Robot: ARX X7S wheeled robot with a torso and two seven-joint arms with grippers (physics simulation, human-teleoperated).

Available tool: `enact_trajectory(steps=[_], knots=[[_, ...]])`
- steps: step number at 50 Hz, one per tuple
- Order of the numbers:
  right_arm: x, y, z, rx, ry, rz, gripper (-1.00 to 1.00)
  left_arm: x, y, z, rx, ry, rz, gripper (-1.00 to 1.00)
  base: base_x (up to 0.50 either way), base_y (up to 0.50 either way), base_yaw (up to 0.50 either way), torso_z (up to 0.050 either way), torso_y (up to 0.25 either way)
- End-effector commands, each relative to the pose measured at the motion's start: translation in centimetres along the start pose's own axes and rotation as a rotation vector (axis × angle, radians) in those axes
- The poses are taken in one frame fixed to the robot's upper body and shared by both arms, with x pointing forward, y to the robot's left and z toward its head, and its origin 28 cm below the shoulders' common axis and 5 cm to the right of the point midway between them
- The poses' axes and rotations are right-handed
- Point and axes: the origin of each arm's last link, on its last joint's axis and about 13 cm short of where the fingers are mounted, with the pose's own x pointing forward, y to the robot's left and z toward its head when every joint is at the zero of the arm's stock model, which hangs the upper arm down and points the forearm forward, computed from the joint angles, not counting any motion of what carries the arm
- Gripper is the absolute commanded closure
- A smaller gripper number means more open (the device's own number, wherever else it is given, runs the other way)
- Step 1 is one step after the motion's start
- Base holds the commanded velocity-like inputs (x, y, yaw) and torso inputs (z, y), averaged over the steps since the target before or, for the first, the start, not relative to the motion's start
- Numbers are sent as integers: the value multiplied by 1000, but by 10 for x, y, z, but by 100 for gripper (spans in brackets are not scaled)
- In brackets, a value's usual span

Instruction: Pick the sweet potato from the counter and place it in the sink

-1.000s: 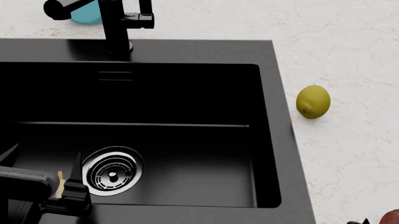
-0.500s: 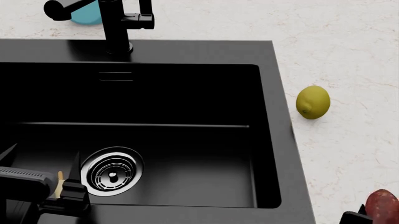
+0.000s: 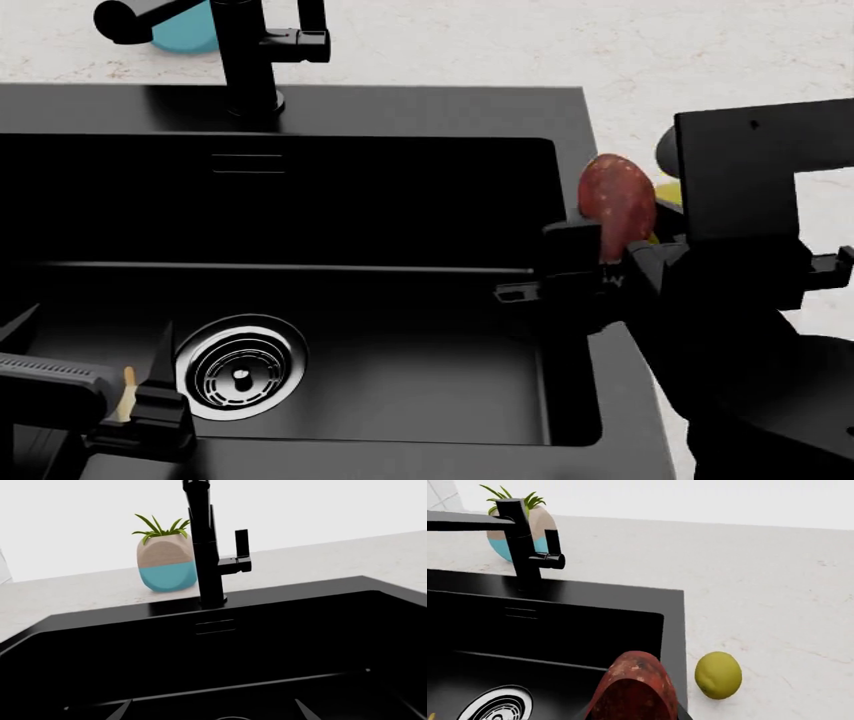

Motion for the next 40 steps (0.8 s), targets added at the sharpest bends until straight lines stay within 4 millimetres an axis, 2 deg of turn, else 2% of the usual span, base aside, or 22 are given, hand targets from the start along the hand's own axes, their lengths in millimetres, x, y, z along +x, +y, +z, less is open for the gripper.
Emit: enact_trajectory(steps=[1,8,14,19,24,30,40], knots=[[54,23,49,-30,82,187,100,-1,0,0,-7,-3,-8,-100,0,0,0,0,0],[101,38,60,25,203,274,100,0,-1,1,-8,-7,-16,-100,0,0,0,0,0],[130,52,58,38,295,359,100,0,-1,2,-11,-10,-17,-100,0,0,0,0,0],[150,62,44,-5,377,383,100,0,-2,4,-7,-15,-26,-100,0,0,0,0,0],[157,74,30,-18,441,422,100,0,-2,5,-8,-18,-31,-100,0,0,0,0,0],[160,83,2,-96,550,431,100,0,-2,6,-6,-20,-35,-100,0,0,0,0,0],[160,88,-38,-192,662,428,100,-1,-2,7,-6,-23,-39,-100,0,0,0,0,0]])
